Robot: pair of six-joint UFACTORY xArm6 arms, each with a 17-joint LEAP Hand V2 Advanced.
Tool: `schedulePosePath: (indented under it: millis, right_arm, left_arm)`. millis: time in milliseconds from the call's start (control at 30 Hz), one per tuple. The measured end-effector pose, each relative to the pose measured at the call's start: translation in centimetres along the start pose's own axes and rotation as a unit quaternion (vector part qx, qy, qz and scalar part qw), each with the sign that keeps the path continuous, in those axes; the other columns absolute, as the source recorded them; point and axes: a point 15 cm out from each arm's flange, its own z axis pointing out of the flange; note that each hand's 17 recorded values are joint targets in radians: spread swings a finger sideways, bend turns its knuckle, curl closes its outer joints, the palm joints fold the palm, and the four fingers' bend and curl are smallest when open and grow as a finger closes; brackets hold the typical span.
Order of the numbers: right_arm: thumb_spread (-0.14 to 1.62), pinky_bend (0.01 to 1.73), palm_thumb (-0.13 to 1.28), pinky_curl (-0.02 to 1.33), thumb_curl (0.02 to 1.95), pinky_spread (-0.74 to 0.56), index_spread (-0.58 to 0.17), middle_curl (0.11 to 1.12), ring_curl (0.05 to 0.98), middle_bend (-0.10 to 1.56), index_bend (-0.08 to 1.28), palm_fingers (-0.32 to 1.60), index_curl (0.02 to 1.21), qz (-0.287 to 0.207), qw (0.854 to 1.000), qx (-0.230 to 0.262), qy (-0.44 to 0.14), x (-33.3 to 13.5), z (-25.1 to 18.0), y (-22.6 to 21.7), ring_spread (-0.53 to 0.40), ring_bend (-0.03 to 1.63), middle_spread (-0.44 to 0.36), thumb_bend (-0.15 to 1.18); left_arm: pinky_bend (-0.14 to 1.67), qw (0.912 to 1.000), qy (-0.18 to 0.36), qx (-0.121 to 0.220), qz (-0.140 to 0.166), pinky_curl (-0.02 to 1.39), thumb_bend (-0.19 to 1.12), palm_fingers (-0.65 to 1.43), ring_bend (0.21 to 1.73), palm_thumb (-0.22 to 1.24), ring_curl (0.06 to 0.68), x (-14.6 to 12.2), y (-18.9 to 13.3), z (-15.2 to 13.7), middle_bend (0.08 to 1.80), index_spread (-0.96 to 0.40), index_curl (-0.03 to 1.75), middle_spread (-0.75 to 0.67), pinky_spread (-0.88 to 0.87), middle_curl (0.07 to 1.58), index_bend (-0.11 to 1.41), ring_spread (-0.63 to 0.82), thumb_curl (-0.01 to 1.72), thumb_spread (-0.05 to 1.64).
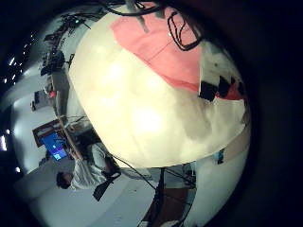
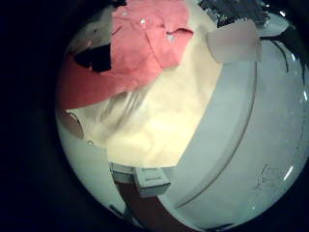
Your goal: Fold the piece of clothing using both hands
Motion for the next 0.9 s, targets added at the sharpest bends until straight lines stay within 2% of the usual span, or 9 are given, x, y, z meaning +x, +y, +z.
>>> schedulePosePath:
  millis: [167, 267, 500, 633, 767, 900]
  right_arm:
    - [1.12, 1.25, 1.09, 0.76, 0.6, -0.26, -0.281, 0.77, 0.667, 1.28, 1.02, 1.16, 0.89, 0.011, 0.999, 0.038, -0.005, 0.2, -3.6, -1.6, -0.213, 1.35, -0.143, -0.01]
    - [1.1, 1.25, 1.1, 0.76, 0.61, -0.26, -0.279, 0.76, 0.664, 1.28, 1.02, 1.16, 0.89, 0.021, 0.998, 0.057, -0.001, 1.0, -5.8, -2.7, -0.214, 1.35, -0.143, -0.01]
    - [1.07, 1.24, 1.1, 0.77, 0.64, -0.26, -0.277, 0.75, 0.656, 1.29, 1.02, 1.16, 0.9, 0.053, 0.995, 0.078, -0.013, 4.5, -9.5, -8.8, -0.212, 1.36, -0.142, -0.01]
    - [1.05, 1.24, 1.14, 0.77, 0.66, -0.27, -0.277, 0.74, 0.655, 1.3, 1.03, 1.15, 0.9, 0.07, 0.995, 0.066, -0.029, 6.0, -8.6, -12.5, -0.208, 1.36, -0.138, 0.0]
    - [1.05, 1.24, 1.15, 0.78, 0.68, -0.27, -0.278, 0.74, 0.654, 1.31, 1.02, 1.14, 0.9, 0.089, 0.994, 0.047, -0.04, 7.8, -6.5, -17.4, -0.207, 1.36, -0.135, -0.01]
    - [1.08, 1.24, 1.11, 0.79, 0.68, -0.27, -0.28, 0.73, 0.654, 1.3, 1.02, 1.13, 0.9, 0.101, 0.993, 0.031, -0.046, 9.2, -3.9, -22.5, -0.208, 1.36, -0.139, -0.02]
  left_arm:
    - [0.86, 1.0, 0.001, -0.002, -0.005, 0.52, -0.01, 1.13, 0.88, 0.58, 0.45, -0.6, 0.8, -2.5, 1.01, -0.71, 0.88, -0.53, -0.78, 0.6, 0.34, -0.6, 0.26, 1.16]
    - [0.85, 0.9999, 0.002, 0.011, -0.013, 0.52, -0.02, 1.13, 0.88, 0.58, 0.451, -1.3, 0.4, -4.4, 1.01, -0.71, 0.88, -0.53, -0.78, 0.6, 0.34, -0.6, 0.26, 1.16]
    - [0.85, 0.9986, 0.005, 0.032, -0.041, 0.52, -0.02, 1.13, 0.87, 0.58, 0.454, -4.5, -2.9, -8.5, 1.01, -0.72, 0.89, -0.53, -0.77, 0.6, 0.33, -0.59, 0.26, 1.16]
    - [0.84, 0.9979, 0.006, 0.034, -0.054, 0.52, -0.01, 1.12, 0.87, 0.59, 0.457, -6.3, -5.7, -8.8, 1.01, -0.71, 0.9, -0.53, -0.77, 0.6, 0.32, -0.59, 0.26, 1.16]
    - [0.83, 0.9956, -0.013, 0.064, -0.068, 0.53, -0.01, 1.12, 0.87, 0.59, 0.459, -8.9, -10.4, -8.3, 1.01, -0.71, 0.91, -0.53, -0.77, 0.61, 0.31, -0.59, 0.26, 1.16]
    - [0.83, 0.9939, -0.028, 0.058, -0.089, 0.53, -0.01, 1.12, 0.87, 0.59, 0.459, -11.0, -14.1, -7.6, 1.02, -0.71, 0.91, -0.52, -0.77, 0.61, 0.31, -0.59, 0.26, 1.17]
